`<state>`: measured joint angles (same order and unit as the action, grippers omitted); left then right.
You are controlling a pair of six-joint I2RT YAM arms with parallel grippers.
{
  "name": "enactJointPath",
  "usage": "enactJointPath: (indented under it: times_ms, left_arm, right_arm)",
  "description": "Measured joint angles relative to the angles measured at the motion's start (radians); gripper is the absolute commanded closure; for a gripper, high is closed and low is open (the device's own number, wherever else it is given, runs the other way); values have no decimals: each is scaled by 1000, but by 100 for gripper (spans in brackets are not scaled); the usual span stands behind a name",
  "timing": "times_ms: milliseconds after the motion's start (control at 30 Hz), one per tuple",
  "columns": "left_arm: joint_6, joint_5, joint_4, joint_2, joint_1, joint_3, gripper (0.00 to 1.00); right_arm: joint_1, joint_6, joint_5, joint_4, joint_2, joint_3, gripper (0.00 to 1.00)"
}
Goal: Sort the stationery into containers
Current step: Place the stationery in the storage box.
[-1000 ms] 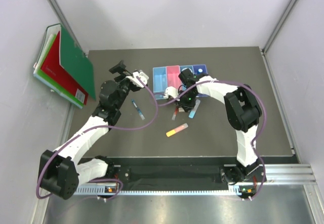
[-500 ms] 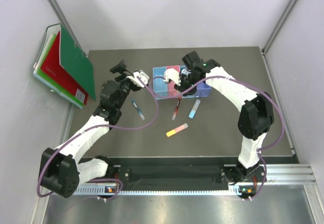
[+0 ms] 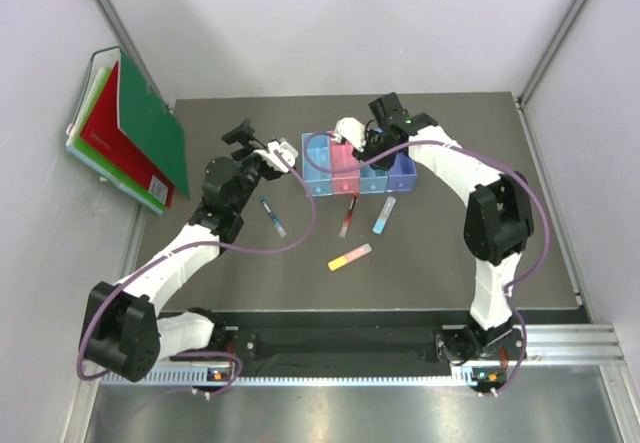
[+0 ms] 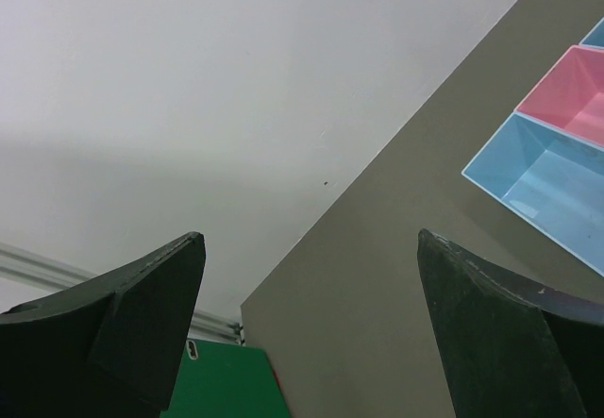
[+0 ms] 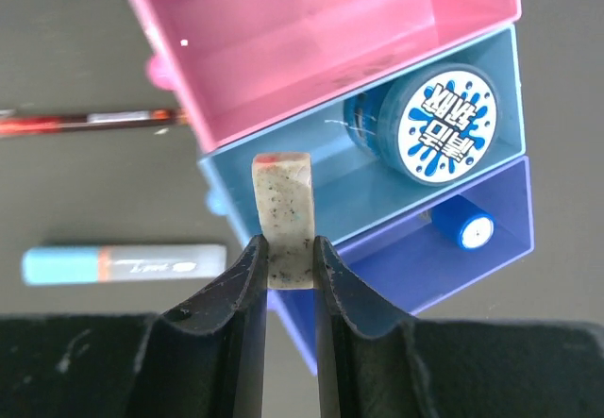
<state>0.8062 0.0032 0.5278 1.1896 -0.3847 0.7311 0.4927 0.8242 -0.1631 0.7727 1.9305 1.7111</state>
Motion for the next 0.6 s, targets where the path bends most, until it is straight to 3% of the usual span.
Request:
enactJointPath:
  times_ms: [300, 600]
  left_arm:
    - [0, 7, 10, 16, 0, 0, 1]
    - [0, 6, 11, 34, 0, 2, 1]
  right_arm:
    - [-25, -17, 23, -84, 143, 41, 96]
    - [-42, -25, 31, -107, 167, 73, 73]
